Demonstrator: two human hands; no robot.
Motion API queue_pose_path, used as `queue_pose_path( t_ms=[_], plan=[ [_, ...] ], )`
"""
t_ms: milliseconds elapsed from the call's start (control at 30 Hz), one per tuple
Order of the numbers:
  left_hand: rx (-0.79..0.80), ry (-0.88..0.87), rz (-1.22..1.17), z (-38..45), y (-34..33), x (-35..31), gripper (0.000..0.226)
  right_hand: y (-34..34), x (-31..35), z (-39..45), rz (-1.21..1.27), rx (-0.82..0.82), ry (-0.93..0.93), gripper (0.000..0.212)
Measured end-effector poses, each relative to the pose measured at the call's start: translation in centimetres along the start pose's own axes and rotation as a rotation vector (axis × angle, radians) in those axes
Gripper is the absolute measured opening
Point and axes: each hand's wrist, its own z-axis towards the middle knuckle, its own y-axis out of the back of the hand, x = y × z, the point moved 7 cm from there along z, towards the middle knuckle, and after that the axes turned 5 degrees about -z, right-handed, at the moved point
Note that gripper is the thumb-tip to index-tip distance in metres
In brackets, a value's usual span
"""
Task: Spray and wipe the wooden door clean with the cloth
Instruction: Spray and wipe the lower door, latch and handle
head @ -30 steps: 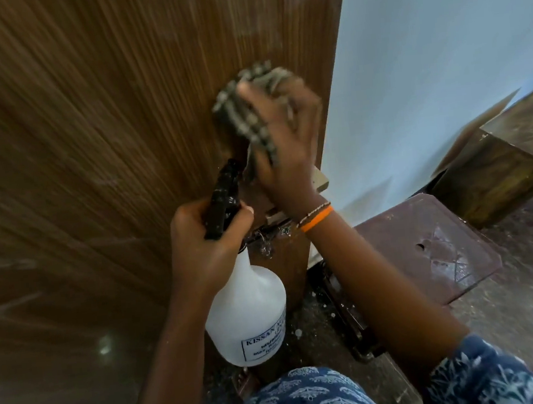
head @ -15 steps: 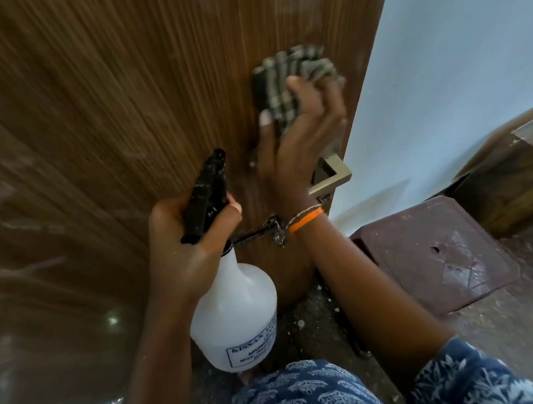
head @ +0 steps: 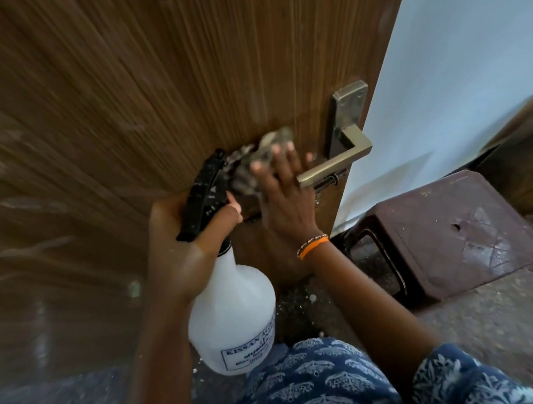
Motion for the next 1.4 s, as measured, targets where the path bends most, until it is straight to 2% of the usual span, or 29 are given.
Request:
queue_pose_path(
  t_ms=[100, 167, 233, 300, 333, 367, 400, 433, 467, 533, 600, 667, 700, 733, 767, 800, 867, 900, 967, 1033, 1067, 1133, 1333, 1400],
  plan=[
    [0.044, 0.011, 0.013, -0.1, -0.8, 0.8, 0.019, 0.9, -2.8, 0.4, 0.190, -0.076, -0.413, 0.055],
    [0.055, 0.021, 0.016, -0.1, -1.3, 1.3, 0.023, 0.9, -2.8, -0.1, 0.310, -0.093, -0.591, 0.055],
    [0.084, 0.013, 0.045, -0.1, -1.9, 1.2, 0.032, -1.8, -2.6, -2.2, 0.397, 0.001, -0.760, 0.058],
    [0.102, 0.032, 0.064, -0.1, -2.2, 1.3, 0.033, -3.8, -1.2, -4.4, 0.459, 0.189, -0.898, 0.067],
    [0.101, 0.044, 0.061, -0.1, -2.3, 1.3, 0.025, -4.1, -0.6, -4.9, 0.453, 0.224, -0.879, 0.070],
    [0.101, 0.055, 0.053, -0.1, -2.5, 1.3, 0.014, -3.1, 0.0, -4.5, 0.366, 0.200, -0.759, 0.065],
    [0.094, 0.061, 0.041, -0.2, -2.8, 1.3, 0.013, -1.9, 0.3, -4.0, 0.297, 0.103, -0.627, 0.062],
    [0.083, 0.072, 0.037, -0.4, -3.0, 1.7, 0.029, -0.8, 0.8, -3.5, 0.232, 0.020, -0.424, 0.064],
    [0.085, 0.095, 0.036, -0.7, -3.3, 1.7, 0.034, -0.1, 1.1, -3.2, 0.195, -0.022, -0.266, 0.065],
    [0.113, 0.101, 0.041, -0.6, -3.5, 1.8, 0.037, 0.6, 1.2, -3.1, 0.160, -0.050, -0.154, 0.066],
    [0.139, 0.071, 0.092, 0.0, -4.1, 1.5, 0.028, 0.4, 1.2, -3.7, 0.131, 0.048, -0.050, 0.065],
    [0.173, 0.035, 0.135, 0.6, -4.6, 1.4, 0.005, 0.0, 1.6, -5.2, 0.121, 0.181, 0.145, 0.061],
    [0.192, 0.022, 0.143, 0.7, -4.9, 1.6, 0.021, 0.2, 1.6, -5.9, 0.135, 0.247, 0.209, 0.058],
    [0.211, 0.015, 0.154, 0.8, -5.3, 1.6, 0.026, 0.8, 1.5, -6.5, 0.168, 0.292, 0.218, 0.055],
    [0.229, 0.014, 0.144, 0.9, -5.7, 1.6, 0.023, 1.4, 1.1, -7.0, 0.219, 0.314, 0.137, 0.050],
    [0.243, 0.010, 0.141, 1.0, -6.0, 1.5, 0.018, 2.2, 0.4, -7.4, 0.291, 0.299, -0.027, 0.043],
    [0.249, 0.014, 0.123, 1.2, -6.3, 1.5, 0.015, 3.3, -2.1, -8.3, 0.513, 0.190, -0.504, 0.034],
    [0.248, 0.014, 0.119, 1.4, -6.4, 1.6, 0.018, 3.7, -3.4, -8.5, 0.662, 0.093, -0.765, 0.036],
    [0.245, 0.013, 0.111, 1.5, -6.7, 1.8, 0.027, 3.6, -5.2, -8.5, 1.077, -0.134, -1.270, 0.032],
    [0.246, 0.011, 0.095, 1.7, -6.7, 1.6, 0.029, 2.7, -6.0, -7.4, 1.528, -0.305, -1.619, 0.030],
    [0.245, 0.012, 0.090, 1.7, -6.7, 1.6, 0.028, 2.6, -6.1, -6.2, 1.732, -0.343, -1.675, 0.034],
    [0.239, 0.015, 0.092, 1.8, -6.6, 1.6, 0.027, 3.1, -6.1, -3.6, 1.982, -0.366, -1.630, 0.038],
    [0.203, 0.027, 0.101, 2.2, -5.6, 1.7, 0.022, 4.4, -4.3, -0.7, 2.053, -0.286, -1.551, 0.037],
    [0.182, 0.034, 0.096, 2.3, -5.3, 1.8, 0.013, 4.3, -4.0, -0.7, 2.043, -0.254, -1.549, 0.036]
  ],
)
